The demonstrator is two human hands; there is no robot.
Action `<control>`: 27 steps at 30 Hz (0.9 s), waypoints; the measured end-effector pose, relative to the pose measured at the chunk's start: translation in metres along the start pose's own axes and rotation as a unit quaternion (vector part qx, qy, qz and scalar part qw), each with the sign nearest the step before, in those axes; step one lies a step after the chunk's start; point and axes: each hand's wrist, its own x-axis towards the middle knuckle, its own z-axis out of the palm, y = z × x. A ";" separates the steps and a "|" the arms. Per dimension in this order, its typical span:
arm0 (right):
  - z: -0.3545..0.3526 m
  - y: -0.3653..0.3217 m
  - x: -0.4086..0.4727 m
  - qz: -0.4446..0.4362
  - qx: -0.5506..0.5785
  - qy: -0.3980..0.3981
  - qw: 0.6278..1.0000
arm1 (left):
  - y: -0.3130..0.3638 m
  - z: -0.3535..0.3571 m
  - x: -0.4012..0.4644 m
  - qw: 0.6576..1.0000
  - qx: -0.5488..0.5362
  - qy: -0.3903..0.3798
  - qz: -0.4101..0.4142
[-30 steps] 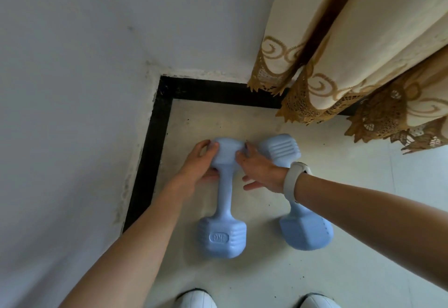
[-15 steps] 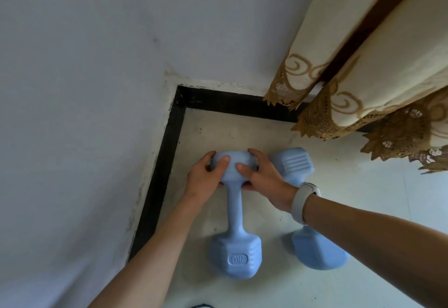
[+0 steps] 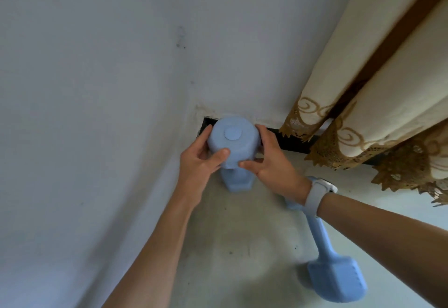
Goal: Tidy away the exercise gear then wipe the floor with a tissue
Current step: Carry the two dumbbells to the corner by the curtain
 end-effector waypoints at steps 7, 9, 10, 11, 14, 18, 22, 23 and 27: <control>-0.001 0.003 0.017 -0.046 -0.008 0.008 0.999 | 0.004 0.006 0.017 0.996 0.059 0.015 0.060; -0.001 0.005 0.019 -0.051 -0.022 0.006 0.998 | 0.003 0.006 0.019 0.993 0.094 0.010 0.072; -0.001 0.006 0.019 -0.051 -0.029 0.006 0.998 | 0.003 0.005 0.020 0.991 0.112 0.006 0.077; -0.002 0.007 0.019 -0.048 -0.035 0.006 0.998 | 0.002 0.005 0.020 0.988 0.129 0.004 0.080; -0.005 0.013 0.014 -0.042 -0.063 0.005 0.997 | 0.001 0.011 0.014 0.982 0.159 0.041 0.095; -0.020 0.034 -0.016 0.002 -0.131 0.008 0.991 | -0.022 0.032 -0.021 0.950 0.242 0.147 0.135; -0.050 0.083 -0.069 0.097 -0.173 0.136 0.971 | -0.069 0.047 -0.063 0.952 0.292 0.071 0.062; -0.059 0.097 -0.082 0.143 -0.192 0.150 0.959 | -0.078 0.049 -0.068 0.953 0.298 0.050 0.029; -0.070 0.144 -0.112 0.321 -0.231 0.047 0.917 | -0.096 0.059 -0.071 0.942 0.336 -0.002 -0.026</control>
